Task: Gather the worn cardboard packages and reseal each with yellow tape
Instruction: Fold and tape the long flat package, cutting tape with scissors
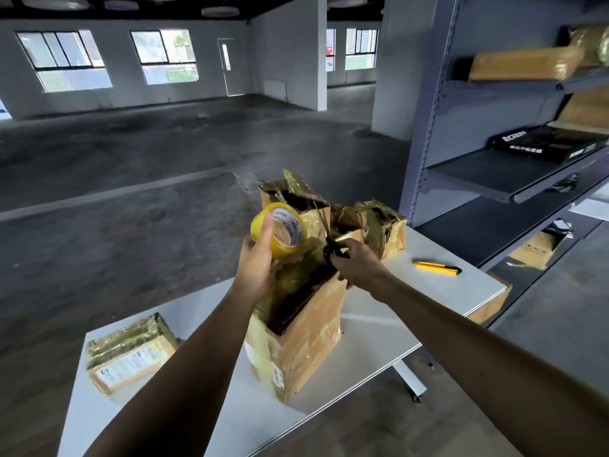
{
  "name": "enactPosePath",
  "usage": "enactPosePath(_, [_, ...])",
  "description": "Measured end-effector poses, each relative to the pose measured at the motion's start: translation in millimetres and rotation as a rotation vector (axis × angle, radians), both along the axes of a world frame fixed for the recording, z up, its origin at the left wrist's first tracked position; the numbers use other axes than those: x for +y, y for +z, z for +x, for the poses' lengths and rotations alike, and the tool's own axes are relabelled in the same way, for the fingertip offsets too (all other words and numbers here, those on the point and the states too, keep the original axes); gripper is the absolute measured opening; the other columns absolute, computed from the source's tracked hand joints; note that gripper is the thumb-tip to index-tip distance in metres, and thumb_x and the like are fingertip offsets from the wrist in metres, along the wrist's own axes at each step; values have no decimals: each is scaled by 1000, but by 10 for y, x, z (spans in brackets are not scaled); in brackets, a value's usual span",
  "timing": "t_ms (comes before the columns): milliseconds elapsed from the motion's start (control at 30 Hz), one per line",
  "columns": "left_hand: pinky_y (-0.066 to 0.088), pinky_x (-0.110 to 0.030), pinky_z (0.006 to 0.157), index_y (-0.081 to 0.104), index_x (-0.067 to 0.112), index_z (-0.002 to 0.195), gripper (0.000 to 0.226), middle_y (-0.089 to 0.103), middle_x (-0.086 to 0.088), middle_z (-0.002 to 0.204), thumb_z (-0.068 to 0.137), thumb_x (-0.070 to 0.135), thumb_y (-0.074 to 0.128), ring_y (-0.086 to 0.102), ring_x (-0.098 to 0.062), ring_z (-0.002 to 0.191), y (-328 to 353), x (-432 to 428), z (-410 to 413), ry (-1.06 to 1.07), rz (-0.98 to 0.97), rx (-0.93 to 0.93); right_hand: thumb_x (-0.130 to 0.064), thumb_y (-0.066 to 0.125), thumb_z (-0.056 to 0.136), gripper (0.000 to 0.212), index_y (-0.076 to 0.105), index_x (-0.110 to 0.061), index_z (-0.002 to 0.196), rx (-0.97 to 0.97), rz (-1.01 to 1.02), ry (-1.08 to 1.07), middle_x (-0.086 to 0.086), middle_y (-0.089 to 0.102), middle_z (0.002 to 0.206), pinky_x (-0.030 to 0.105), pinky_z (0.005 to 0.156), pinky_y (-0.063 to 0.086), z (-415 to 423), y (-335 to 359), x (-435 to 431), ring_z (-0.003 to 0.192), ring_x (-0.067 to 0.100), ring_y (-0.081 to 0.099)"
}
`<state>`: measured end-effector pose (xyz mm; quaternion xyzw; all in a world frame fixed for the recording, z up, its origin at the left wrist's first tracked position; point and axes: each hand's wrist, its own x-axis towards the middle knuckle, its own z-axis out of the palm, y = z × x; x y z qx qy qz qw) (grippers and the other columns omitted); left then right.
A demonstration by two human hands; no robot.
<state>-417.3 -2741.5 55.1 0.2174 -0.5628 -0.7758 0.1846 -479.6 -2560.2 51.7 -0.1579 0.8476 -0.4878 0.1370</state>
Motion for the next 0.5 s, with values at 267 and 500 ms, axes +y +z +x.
enactPosePath(267, [51,-19,51,59,7,123,36,72,-8,92,95,28,63,72,-7,68,5,151,-265,-67,-67,-77,-35,56,99,38,54,-21,134,-114,-329,-45,3,68,111,35,83,60,-198,-30,24,98,18,66])
enactPosePath(500, [48,-15,46,64,-3,119,33,72,-3,65,100,22,54,69,-8,55,139,446,-509,-181,-88,-107,-18,64,96,29,60,-15,125,-234,-532,-101,10,70,102,37,69,61,-601,-37,180,82,21,70])
